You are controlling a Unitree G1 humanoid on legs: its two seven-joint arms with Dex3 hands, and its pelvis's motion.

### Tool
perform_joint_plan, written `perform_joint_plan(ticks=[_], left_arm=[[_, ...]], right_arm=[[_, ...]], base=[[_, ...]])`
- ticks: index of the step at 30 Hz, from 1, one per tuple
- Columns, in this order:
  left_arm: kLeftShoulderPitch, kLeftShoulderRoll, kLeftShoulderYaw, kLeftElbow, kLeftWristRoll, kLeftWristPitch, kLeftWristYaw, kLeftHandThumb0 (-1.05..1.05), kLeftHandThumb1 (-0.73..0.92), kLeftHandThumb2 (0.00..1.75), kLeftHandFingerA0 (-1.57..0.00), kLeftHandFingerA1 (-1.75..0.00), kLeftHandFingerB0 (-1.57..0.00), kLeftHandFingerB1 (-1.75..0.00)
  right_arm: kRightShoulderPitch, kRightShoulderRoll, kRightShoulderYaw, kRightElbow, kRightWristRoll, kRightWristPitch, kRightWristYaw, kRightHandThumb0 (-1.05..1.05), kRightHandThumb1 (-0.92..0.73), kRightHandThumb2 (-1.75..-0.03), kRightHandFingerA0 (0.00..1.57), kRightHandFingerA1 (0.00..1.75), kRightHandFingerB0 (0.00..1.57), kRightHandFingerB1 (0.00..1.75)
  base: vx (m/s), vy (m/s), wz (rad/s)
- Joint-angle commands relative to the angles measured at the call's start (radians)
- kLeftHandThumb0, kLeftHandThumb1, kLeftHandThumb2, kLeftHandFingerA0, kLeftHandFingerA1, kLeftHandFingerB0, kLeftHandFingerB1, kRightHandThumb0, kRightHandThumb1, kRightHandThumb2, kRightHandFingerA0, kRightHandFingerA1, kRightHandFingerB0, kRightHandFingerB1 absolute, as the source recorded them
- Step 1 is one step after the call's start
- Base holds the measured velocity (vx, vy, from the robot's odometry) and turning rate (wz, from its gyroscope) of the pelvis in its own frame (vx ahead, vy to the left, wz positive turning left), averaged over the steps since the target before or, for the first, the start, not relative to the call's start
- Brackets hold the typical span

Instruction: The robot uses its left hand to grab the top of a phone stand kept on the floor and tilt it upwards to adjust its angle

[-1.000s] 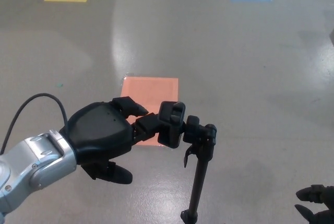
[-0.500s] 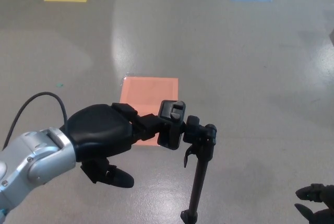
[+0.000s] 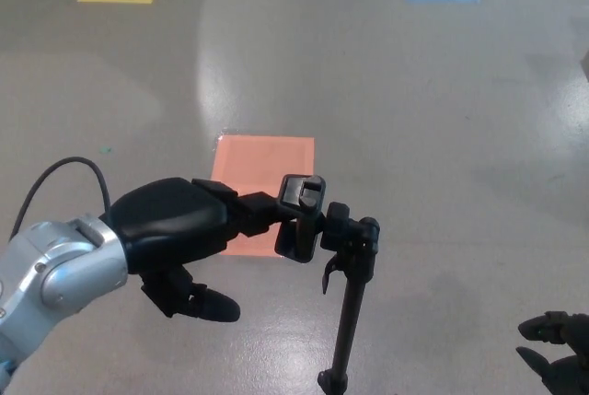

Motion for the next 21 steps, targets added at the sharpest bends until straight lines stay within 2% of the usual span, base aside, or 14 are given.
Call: perform_joint_plan(ticks=[1, 7, 9, 10, 11, 12, 21], left_arm=[[-0.007, -0.016, 0.049, 0.010, 0.014, 0.033, 0.073, -0.84, 0.59, 0.96, -0.06, -0.36, -0.05, -0.14], [-0.033, -0.026, 0.092, 0.042, 0.001, 0.019, 0.108, -0.86, 0.60, 0.97, -0.07, -0.39, -0.06, -0.12], [-0.044, -0.027, 0.101, 0.053, -0.007, 0.016, 0.106, -0.84, 0.60, 0.98, -0.06, -0.37, 0.00, -0.13], [-0.060, -0.028, 0.109, 0.074, -0.020, 0.004, 0.108, -0.90, 0.65, 0.74, -0.14, -0.35, -0.02, -0.09], [-0.064, -0.028, 0.111, 0.079, -0.022, 0.001, 0.109, -0.90, 0.65, 0.74, -0.14, -0.35, -0.02, -0.09], [-0.068, -0.029, 0.115, 0.091, -0.030, -0.004, 0.108, -0.83, 0.58, 0.94, -0.12, -0.40, 0.00, -0.11], [-0.066, -0.008, 0.113, 0.093, 0.003, -0.012, 0.115, -0.83, 0.57, 0.94, -0.13, -0.43, 0.00, -0.15]], right_arm=[[-0.012, -0.012, 0.000, 0.007, 0.001, 0.015, 0.014, -0.59, -0.85, -0.65, 0.23, 0.35, 0.20, 0.30], [-0.020, -0.010, 0.002, 0.011, -0.002, 0.016, 0.011, -0.60, -0.85, -0.65, 0.23, 0.35, 0.20, 0.30], [-0.023, -0.009, 0.005, 0.015, -0.004, 0.022, 0.010, -0.61, -0.85, -0.65, 0.23, 0.35, 0.21, 0.30], [-0.025, -0.008, 0.004, 0.017, -0.004, 0.024, 0.011, -0.60, -0.85, -0.65, 0.22, 0.35, 0.20, 0.30], [-0.025, -0.008, 0.004, 0.017, -0.003, 0.024, 0.011, -0.60, -0.85, -0.65, 0.22, 0.35, 0.20, 0.30], [-0.021, -0.008, 0.003, 0.016, 0.000, 0.026, 0.019, -0.60, -0.85, -0.66, 0.22, 0.35, 0.20, 0.30], [-0.016, -0.006, 0.009, 0.013, 0.000, 0.022, 0.021, -0.59, -0.85, -0.65, 0.22, 0.36, 0.20, 0.30]], base=[[0.00, 0.000, 0.00], [0.00, 0.000, 0.00], [0.00, 0.000, 0.00], [0.00, 0.000, 0.00], [0.00, 0.000, 0.00], [0.00, 0.000, 0.00], [0.00, 0.000, 0.00]])
